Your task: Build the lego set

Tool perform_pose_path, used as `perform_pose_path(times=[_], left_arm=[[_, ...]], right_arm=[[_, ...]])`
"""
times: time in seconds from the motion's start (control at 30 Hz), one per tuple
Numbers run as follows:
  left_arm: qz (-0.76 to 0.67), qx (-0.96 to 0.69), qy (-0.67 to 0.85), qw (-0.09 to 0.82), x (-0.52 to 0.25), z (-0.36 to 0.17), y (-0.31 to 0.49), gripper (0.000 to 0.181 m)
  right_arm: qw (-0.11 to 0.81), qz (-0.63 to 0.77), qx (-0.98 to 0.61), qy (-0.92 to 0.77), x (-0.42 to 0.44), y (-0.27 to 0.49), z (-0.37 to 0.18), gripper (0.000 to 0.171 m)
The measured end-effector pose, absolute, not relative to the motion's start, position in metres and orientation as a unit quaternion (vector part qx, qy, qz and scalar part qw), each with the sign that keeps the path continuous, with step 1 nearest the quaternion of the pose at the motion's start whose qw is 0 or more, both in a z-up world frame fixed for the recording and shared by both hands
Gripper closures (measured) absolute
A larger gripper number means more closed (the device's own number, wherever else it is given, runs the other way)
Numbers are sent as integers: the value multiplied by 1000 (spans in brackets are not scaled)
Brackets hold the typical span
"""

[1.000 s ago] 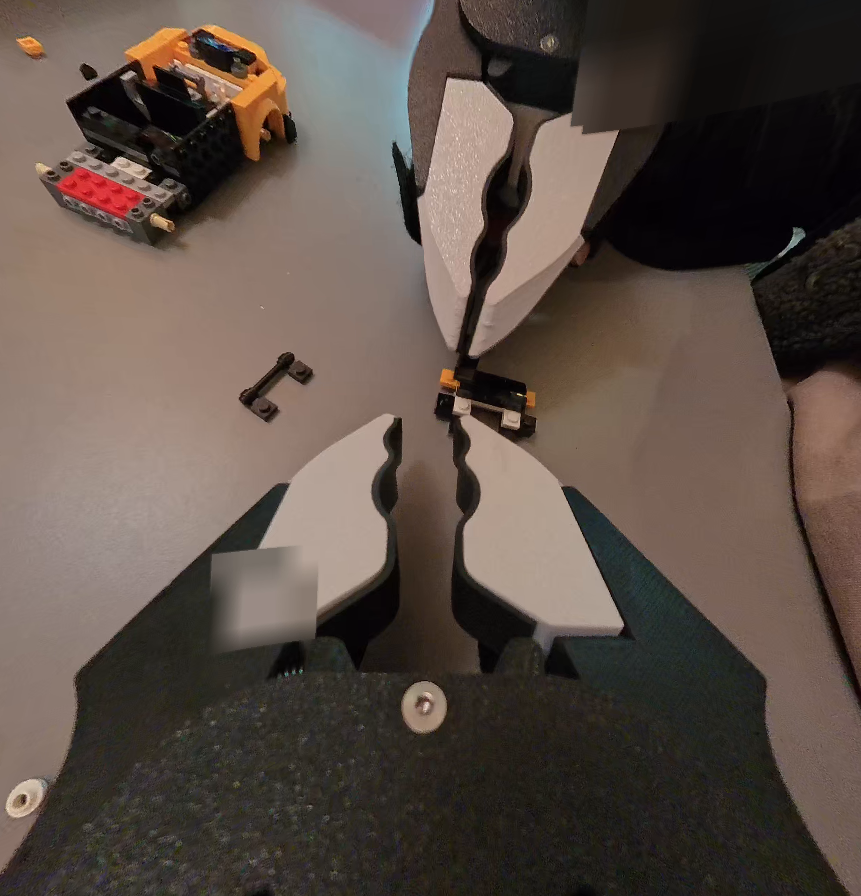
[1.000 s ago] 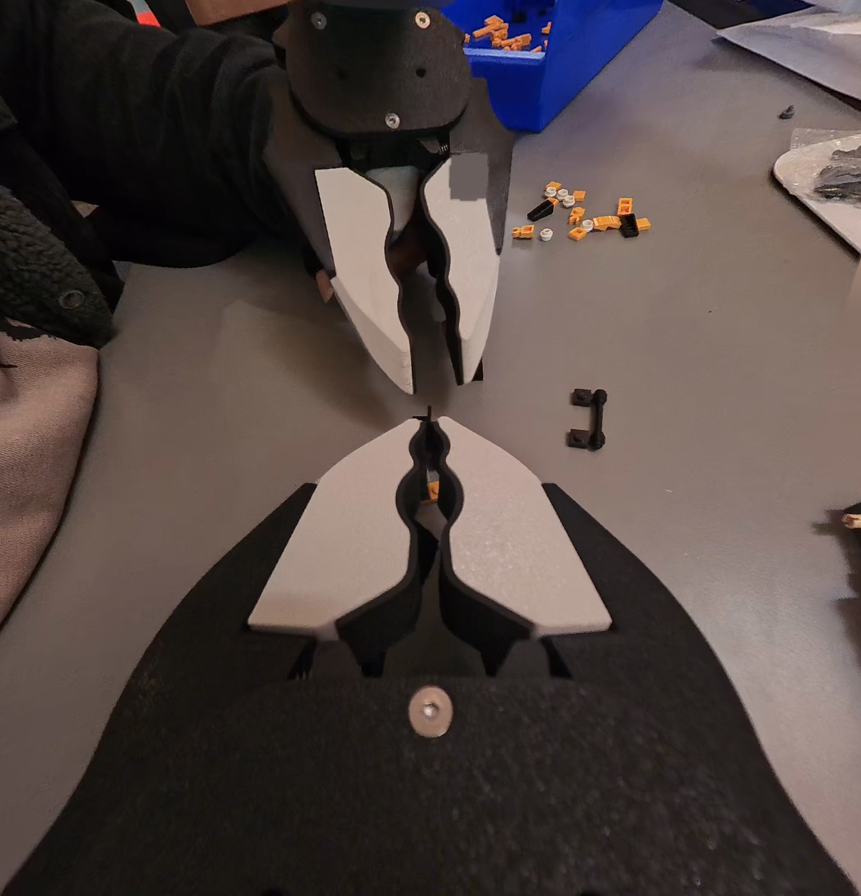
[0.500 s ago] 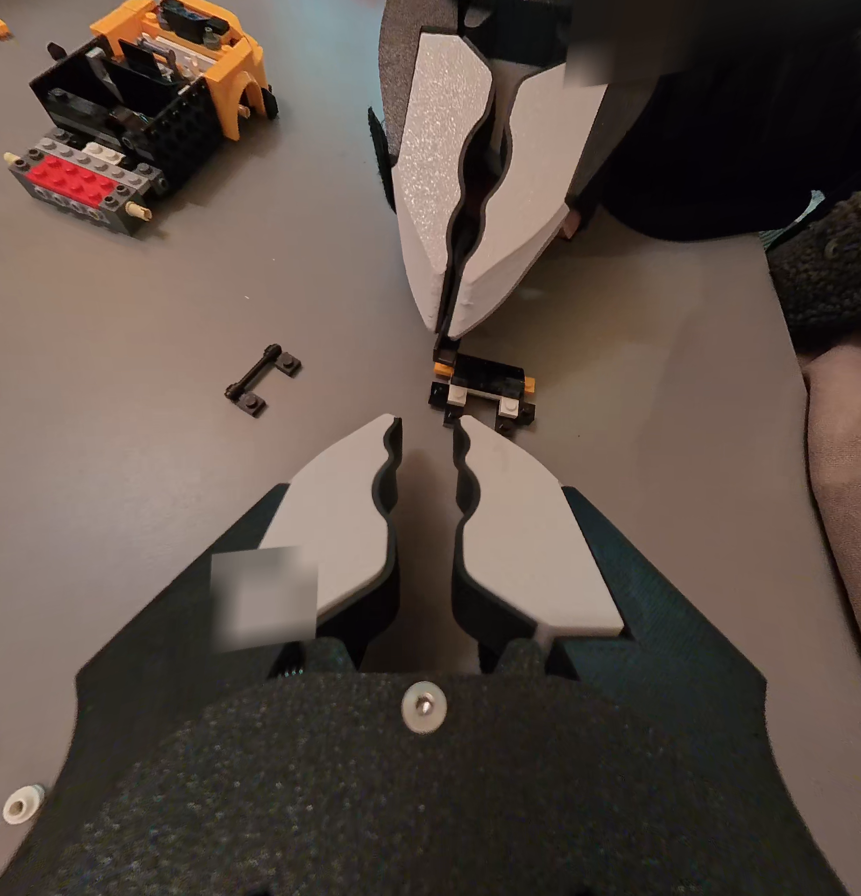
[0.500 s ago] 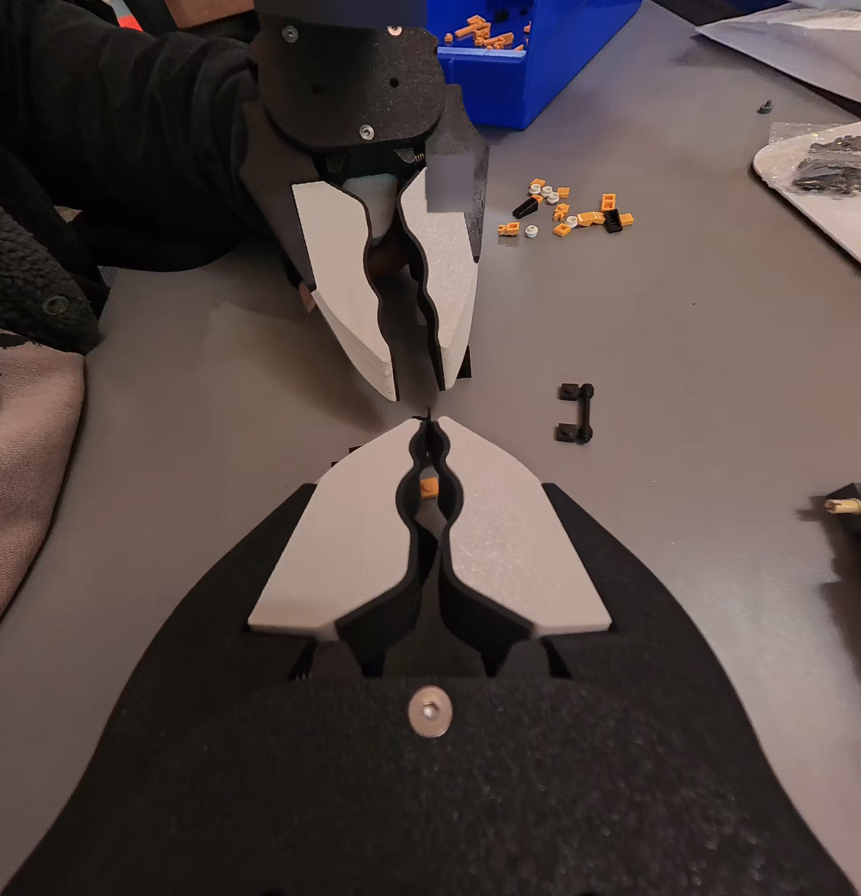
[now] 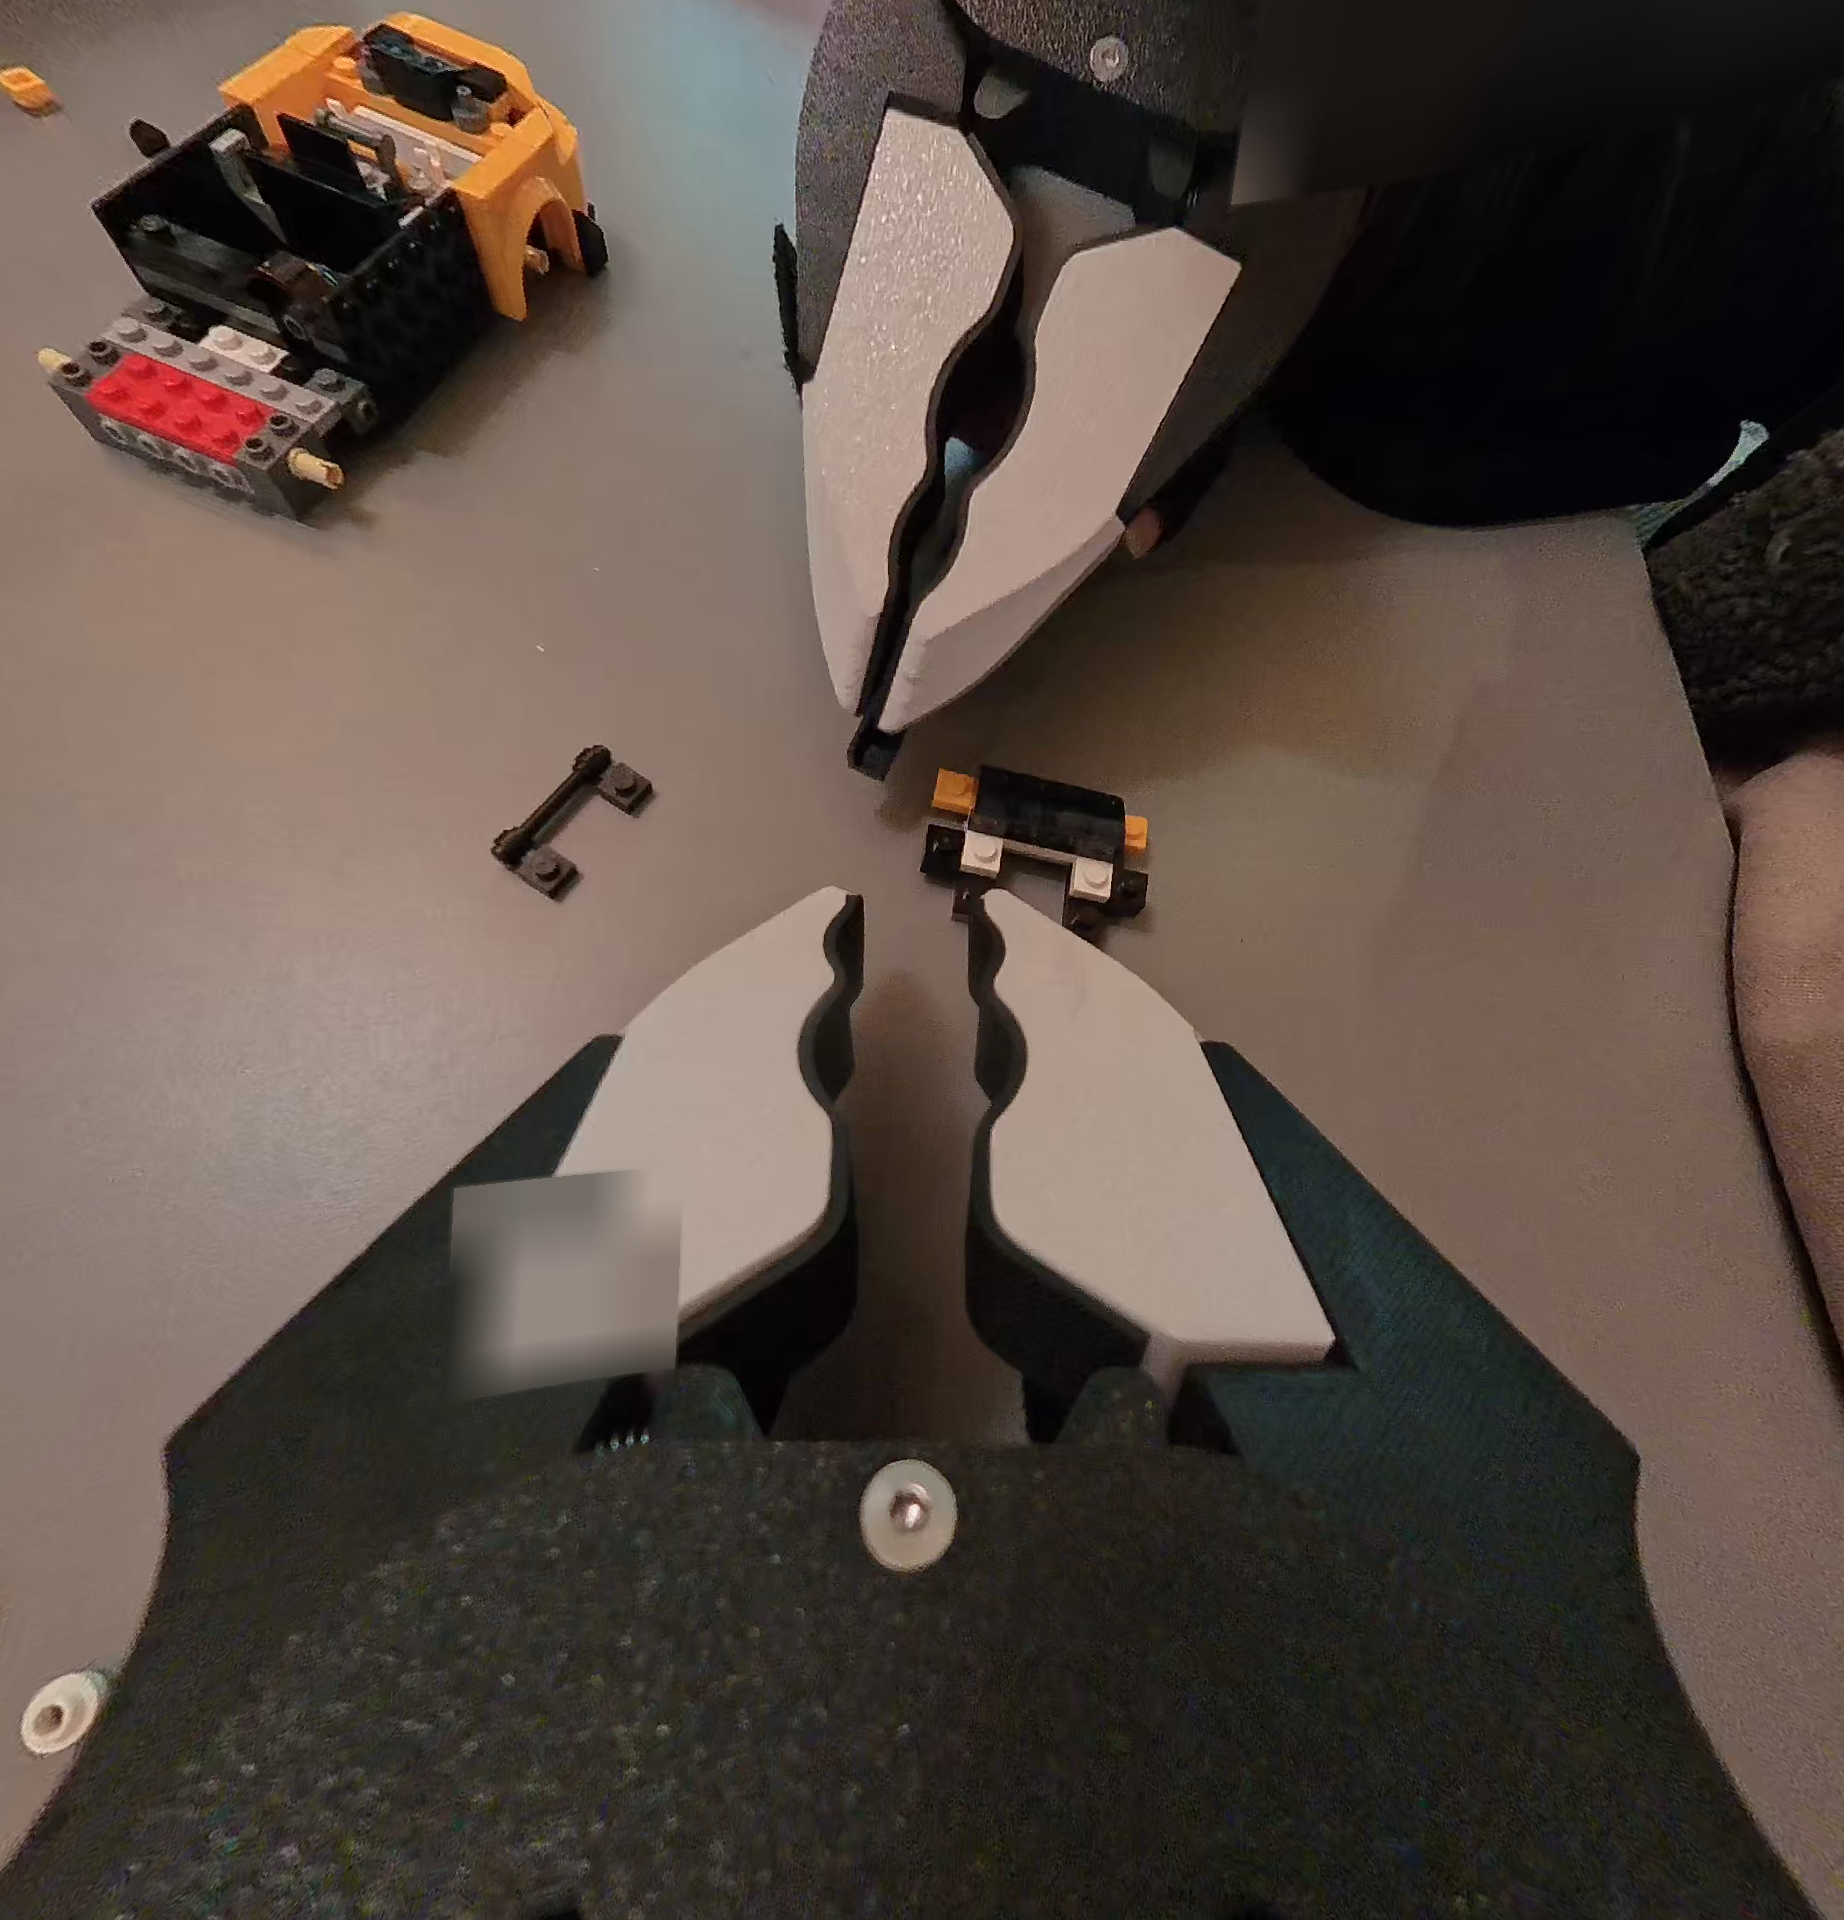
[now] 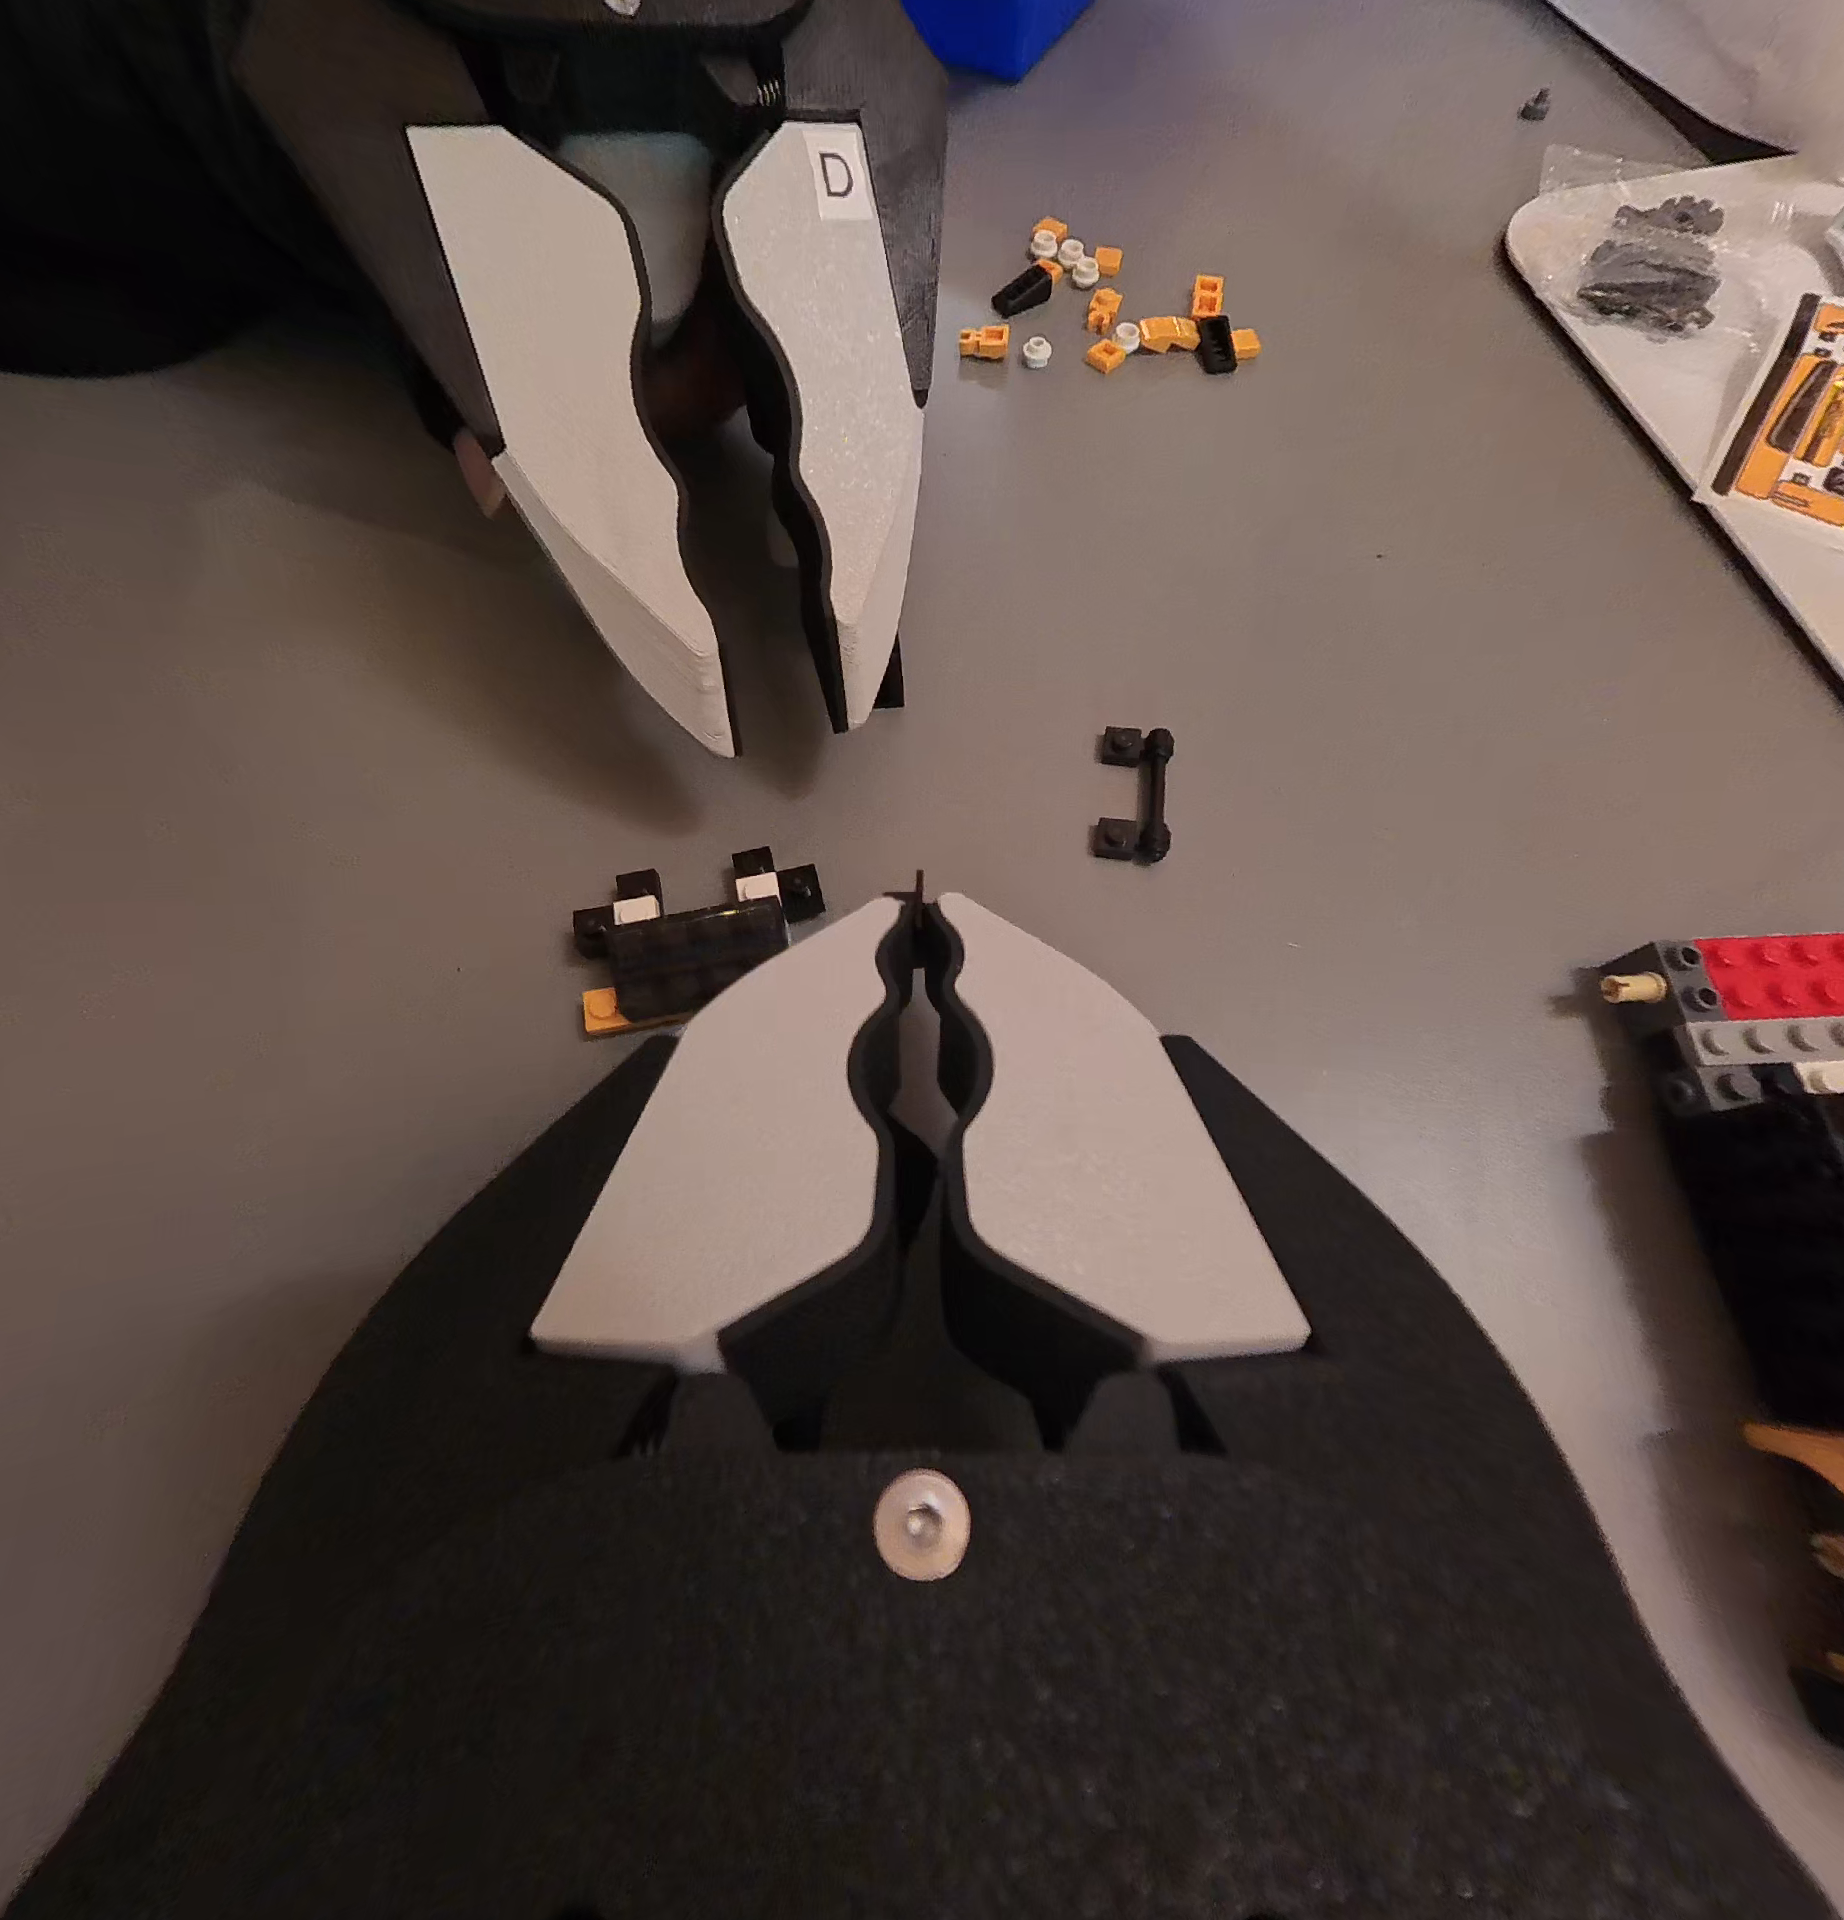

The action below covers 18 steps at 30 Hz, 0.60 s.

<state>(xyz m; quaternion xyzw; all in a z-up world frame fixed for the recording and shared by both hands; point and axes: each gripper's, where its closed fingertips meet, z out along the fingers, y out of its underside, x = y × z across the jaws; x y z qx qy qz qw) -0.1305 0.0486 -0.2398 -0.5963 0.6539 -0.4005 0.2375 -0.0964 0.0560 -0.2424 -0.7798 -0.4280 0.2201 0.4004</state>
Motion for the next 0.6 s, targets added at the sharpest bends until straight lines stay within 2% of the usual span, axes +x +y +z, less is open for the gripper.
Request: perform_pose_path(times=[0.37, 0.6], left_arm=[[-403, -596, 651, 243, -130, -238, 50, 163], [-406, -595, 641, 266, -129, -231, 56, 162]], right_arm=[[389, 184, -784, -447, -94, 56, -251, 167], [399, 187, -782, -441, -93, 57, -247, 150]])
